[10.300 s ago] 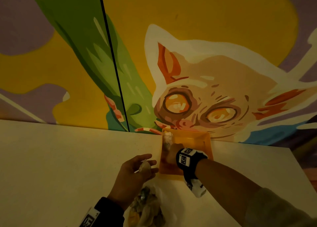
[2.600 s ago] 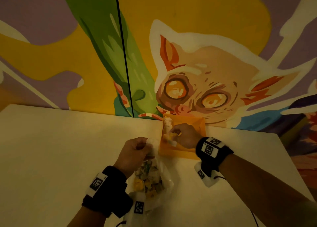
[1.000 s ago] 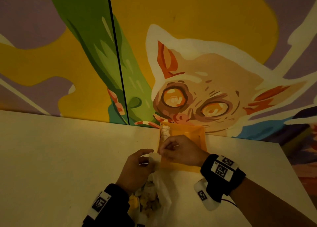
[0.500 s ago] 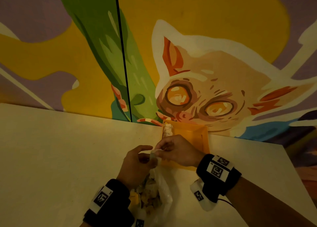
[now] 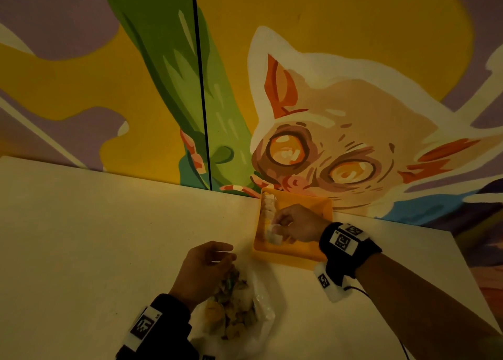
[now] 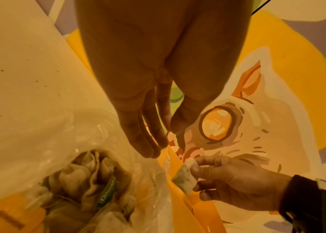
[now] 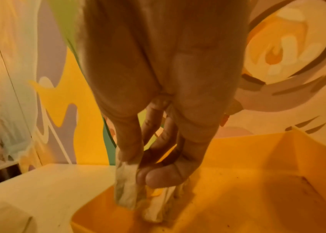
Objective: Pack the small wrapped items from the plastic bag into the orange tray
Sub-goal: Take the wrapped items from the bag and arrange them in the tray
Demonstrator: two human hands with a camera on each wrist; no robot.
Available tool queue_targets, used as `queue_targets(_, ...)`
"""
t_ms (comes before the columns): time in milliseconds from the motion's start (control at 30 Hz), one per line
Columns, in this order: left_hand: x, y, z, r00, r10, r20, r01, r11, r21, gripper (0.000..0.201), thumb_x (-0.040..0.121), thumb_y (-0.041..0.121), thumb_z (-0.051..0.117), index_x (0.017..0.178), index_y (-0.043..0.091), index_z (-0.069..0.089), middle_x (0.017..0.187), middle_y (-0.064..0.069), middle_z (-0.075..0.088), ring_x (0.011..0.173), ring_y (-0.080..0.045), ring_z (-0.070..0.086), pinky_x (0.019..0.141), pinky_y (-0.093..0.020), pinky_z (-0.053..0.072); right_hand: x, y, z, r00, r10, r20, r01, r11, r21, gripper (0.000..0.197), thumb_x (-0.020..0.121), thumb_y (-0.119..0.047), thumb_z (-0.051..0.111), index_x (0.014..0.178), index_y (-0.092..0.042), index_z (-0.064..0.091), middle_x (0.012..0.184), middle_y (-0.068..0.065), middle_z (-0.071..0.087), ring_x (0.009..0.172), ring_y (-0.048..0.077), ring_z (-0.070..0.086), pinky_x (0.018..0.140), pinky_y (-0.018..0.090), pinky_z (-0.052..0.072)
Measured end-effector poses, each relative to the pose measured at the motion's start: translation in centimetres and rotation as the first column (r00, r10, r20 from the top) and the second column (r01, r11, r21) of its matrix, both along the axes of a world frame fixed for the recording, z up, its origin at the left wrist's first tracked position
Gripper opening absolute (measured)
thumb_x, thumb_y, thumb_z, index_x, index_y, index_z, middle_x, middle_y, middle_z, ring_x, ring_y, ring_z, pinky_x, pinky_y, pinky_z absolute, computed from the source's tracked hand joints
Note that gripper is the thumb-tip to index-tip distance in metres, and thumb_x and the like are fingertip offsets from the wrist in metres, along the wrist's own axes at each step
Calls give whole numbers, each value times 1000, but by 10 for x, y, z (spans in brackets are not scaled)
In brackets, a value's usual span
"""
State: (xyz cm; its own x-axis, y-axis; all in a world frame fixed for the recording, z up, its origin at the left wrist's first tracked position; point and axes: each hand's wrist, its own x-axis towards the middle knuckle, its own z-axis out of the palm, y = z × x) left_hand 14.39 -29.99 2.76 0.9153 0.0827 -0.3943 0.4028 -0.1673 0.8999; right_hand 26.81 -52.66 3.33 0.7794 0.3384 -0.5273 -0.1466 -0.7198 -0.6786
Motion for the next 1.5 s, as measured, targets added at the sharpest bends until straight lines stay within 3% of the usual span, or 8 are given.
queue_targets(567,-22,24,-7,986,-157,-56,163,979,119,15,88,5,63,84,15,72,81,-3,74,72,-19,70,70,-31,59,22,31,-33,1000,-11,-13,9,983,-181,12,91,-16,64,83,-24,59,90,9,74,75,21,73,73,32,60)
queue_targets(700,-29,19,-6,936,-337,-104,351,857,379,14,90,16,58,93,22,71,93,7,70,77,-8,67,64,-12,48,16,28,-25,997,-83,-8,81,991,-108,14,86,-13,68,87,-23,59,96,6,69,79,26,70,77,40,60)
queue_targets(800,-31,12,-2,914,-384,-133,399,781,480,20,90,15,52,104,21,66,104,3,67,90,-13,65,71,-19,49,4,26,-14,980,-170,103,174,985,-25,11,89,-20,64,92,-26,56,94,-1,61,86,28,68,80,42,59)
queue_targets(933,-32,-9,-2,870,-489,-56,446,735,512,29,93,16,52,122,20,59,118,7,61,106,-10,57,84,-17,45,-42,23,2,916,-348,197,320,934,162,11,92,-18,61,91,-29,59,96,-9,59,86,21,66,62,28,54)
queue_targets(1100,-28,-41,-36,735,-596,-324,635,437,637,73,86,50,55,147,19,30,152,-3,32,140,-28,29,118,-46,20,-123,25,-2,947,-271,175,229,947,227,14,93,-17,62,85,-29,63,92,-4,66,67,4,61,53,11,44)
queue_targets(1300,-30,-50,-57,708,-569,-418,629,241,739,75,84,51,54,146,16,30,152,-10,28,139,-38,27,117,-50,20,-184,16,-10,984,-156,82,138,972,191,15,93,-19,60,86,-31,64,93,-5,66,67,7,63,56,13,45)
queue_targets(1400,-32,-49,-46,680,-624,-385,619,208,757,53,80,47,61,125,19,55,135,-6,50,125,-31,46,106,-45,36,-197,12,-14,984,-152,98,133,976,173,18,93,-18,58,86,-33,63,95,-2,66,68,9,64,54,11,43)
queue_targets(1500,-41,-45,-38,742,-601,-298,581,355,732,34,82,30,66,114,19,63,119,-3,62,111,-25,57,97,-35,45,-204,11,-14,983,-154,96,138,977,162,20,94,-17,57,85,-34,63,95,-3,67,67,7,65,53,9,42)
